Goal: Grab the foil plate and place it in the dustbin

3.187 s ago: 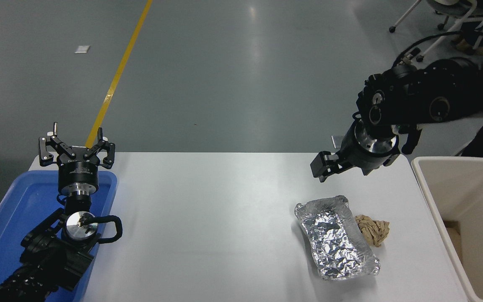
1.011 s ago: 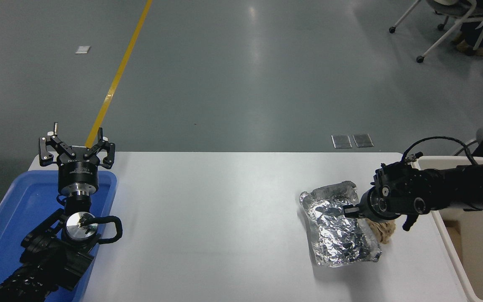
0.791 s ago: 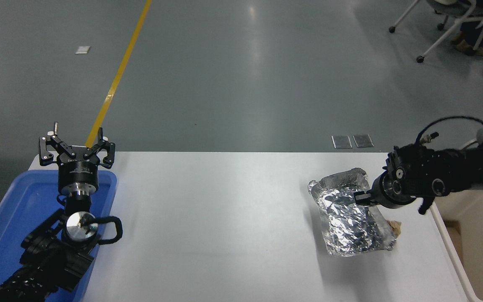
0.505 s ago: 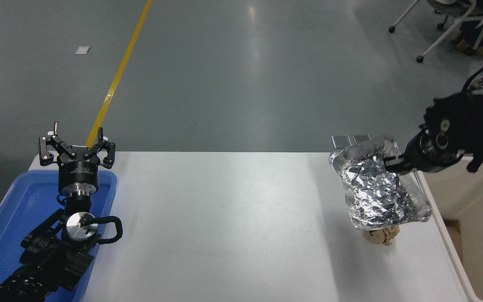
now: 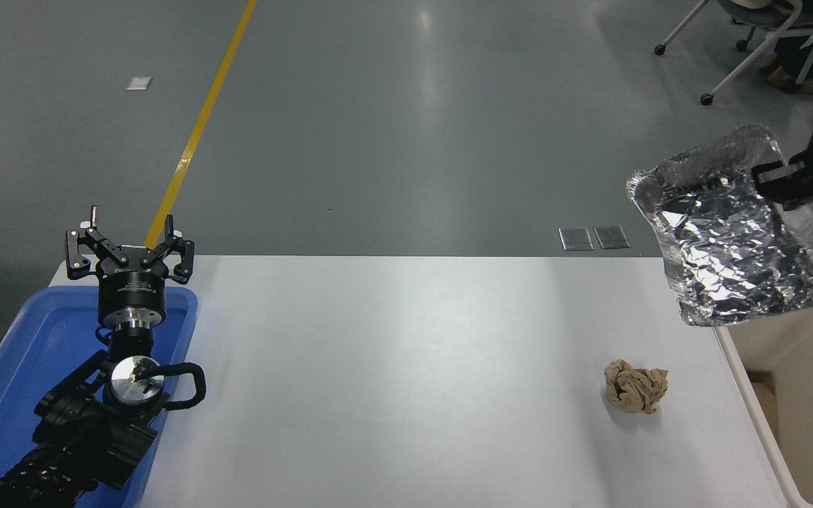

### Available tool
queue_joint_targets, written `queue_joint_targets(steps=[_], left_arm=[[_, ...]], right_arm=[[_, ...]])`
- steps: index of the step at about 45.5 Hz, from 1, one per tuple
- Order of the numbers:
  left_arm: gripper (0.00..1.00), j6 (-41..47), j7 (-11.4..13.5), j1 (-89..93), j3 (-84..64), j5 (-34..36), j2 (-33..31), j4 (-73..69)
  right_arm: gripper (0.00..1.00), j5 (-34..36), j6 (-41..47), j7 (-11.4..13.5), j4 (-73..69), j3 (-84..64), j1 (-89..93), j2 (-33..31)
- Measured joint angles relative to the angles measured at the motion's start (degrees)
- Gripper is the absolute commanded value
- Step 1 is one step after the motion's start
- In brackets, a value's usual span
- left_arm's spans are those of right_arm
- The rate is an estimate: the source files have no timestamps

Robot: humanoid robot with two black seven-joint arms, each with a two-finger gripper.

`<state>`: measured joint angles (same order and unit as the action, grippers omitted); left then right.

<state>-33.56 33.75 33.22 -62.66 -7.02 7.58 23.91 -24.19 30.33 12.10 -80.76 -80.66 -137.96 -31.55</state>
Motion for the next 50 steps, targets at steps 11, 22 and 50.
queue_joint_targets(steps=[11,22,50], left_arm=[[0.99,0.01,0.0,0.01,0.0,-0.01,-0.01,0.0],[0.99,0.01,0.02,0.0,0.0,-0.01,-0.02,-0.01],[0.99,-0.02,0.01,0.08,-0.01,-0.01,-0.02,-0.01]], right_arm=[[0.0,-3.24,-9.2,-0.12,13.23,-4.71,11.43,-6.49],[0.0,-4.73,-19.2,-0.39,27.21,-0.17,31.55,-13.27],[0.0,-4.49,-32.37,-0.11,53.95,38.16,82.16,-7.95]])
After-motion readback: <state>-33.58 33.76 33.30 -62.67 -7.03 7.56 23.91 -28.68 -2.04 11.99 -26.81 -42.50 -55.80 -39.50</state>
